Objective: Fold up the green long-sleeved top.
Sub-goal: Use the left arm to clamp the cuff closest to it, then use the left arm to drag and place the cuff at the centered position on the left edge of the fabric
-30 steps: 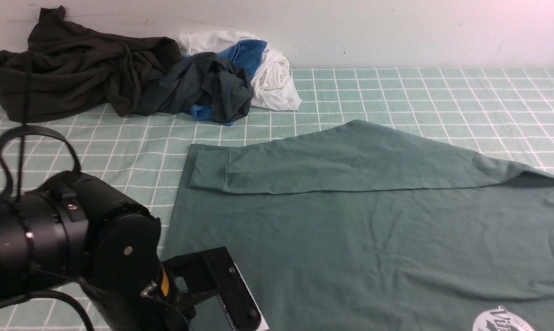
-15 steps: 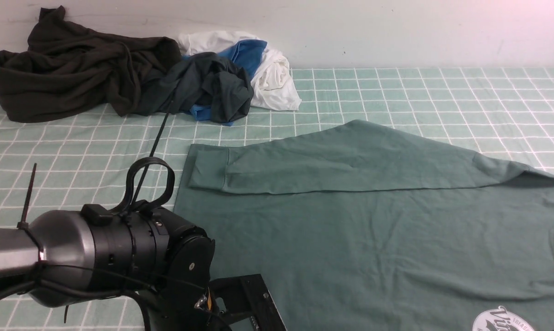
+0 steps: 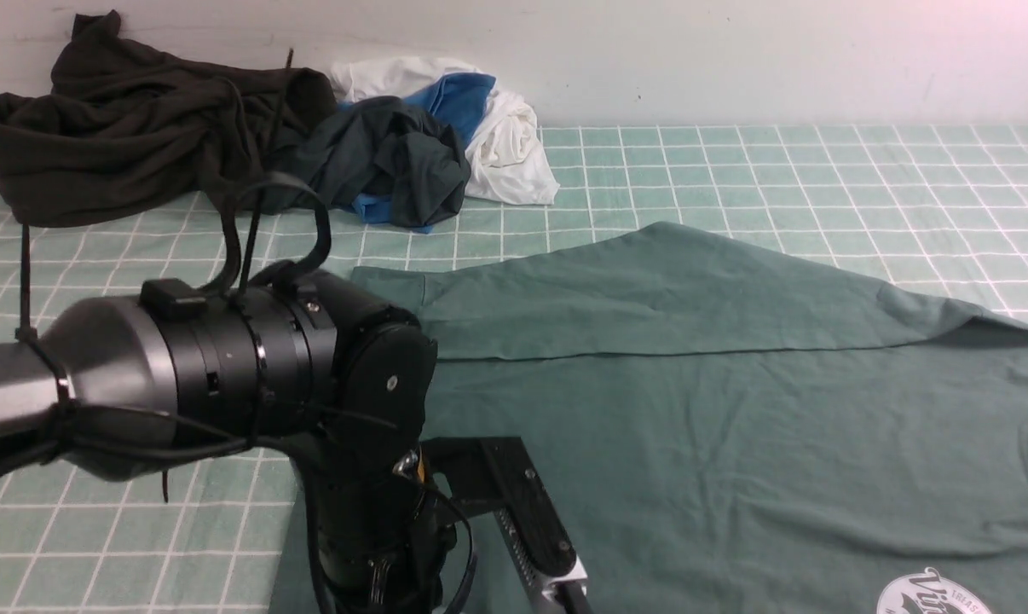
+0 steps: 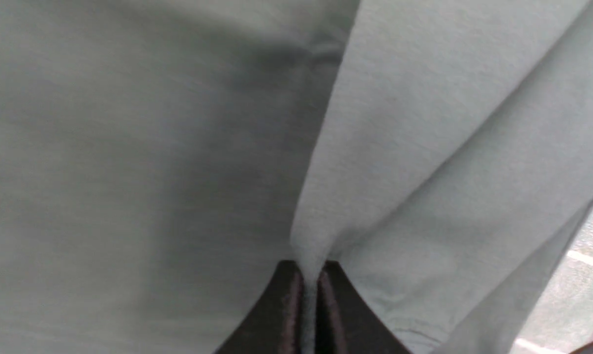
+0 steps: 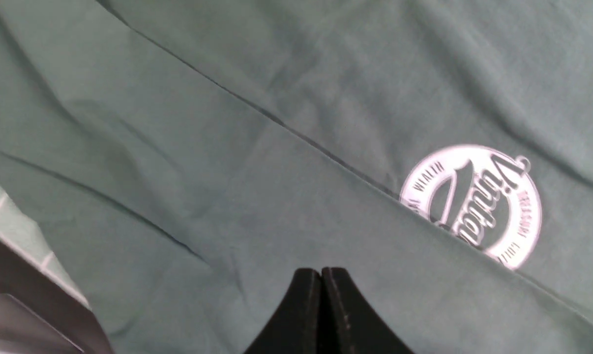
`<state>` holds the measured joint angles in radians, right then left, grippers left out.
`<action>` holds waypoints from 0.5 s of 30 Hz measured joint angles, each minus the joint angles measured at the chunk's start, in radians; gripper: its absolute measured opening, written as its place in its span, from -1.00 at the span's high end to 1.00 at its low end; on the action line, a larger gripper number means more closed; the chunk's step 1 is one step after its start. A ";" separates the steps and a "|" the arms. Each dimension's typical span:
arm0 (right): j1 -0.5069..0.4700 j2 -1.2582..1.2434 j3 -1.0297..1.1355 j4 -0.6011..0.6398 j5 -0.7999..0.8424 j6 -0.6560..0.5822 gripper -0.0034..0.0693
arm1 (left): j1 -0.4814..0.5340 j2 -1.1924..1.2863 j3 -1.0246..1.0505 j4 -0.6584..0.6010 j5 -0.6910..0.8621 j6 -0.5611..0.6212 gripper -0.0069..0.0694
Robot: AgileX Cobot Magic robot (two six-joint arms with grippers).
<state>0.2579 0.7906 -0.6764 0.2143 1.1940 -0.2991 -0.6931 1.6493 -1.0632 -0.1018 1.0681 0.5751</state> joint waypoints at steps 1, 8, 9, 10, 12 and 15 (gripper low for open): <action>0.000 0.009 0.006 -0.041 -0.001 0.042 0.94 | 0.000 0.000 -0.041 0.029 0.028 0.000 0.80; 0.000 0.066 0.097 -0.203 -0.039 0.238 0.94 | 0.011 0.000 -0.155 0.136 0.099 -0.025 0.80; 0.000 0.077 0.109 -0.220 -0.053 0.260 0.94 | 0.017 0.000 -0.160 0.139 0.104 -0.030 0.80; 0.000 0.083 0.118 -0.230 -0.066 0.281 0.94 | 0.021 0.000 -0.162 0.140 0.106 -0.032 0.80; -0.007 0.114 0.131 -0.268 -0.096 0.343 0.94 | 0.035 0.000 -0.163 0.140 0.114 -0.040 0.80; -0.035 0.166 0.133 -0.308 -0.133 0.403 0.93 | 0.047 0.000 -0.163 0.141 0.117 -0.045 0.80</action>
<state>0.2228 0.9562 -0.5437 -0.0939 1.0610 0.1039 -0.6458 1.6493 -1.2265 0.0390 1.1854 0.5297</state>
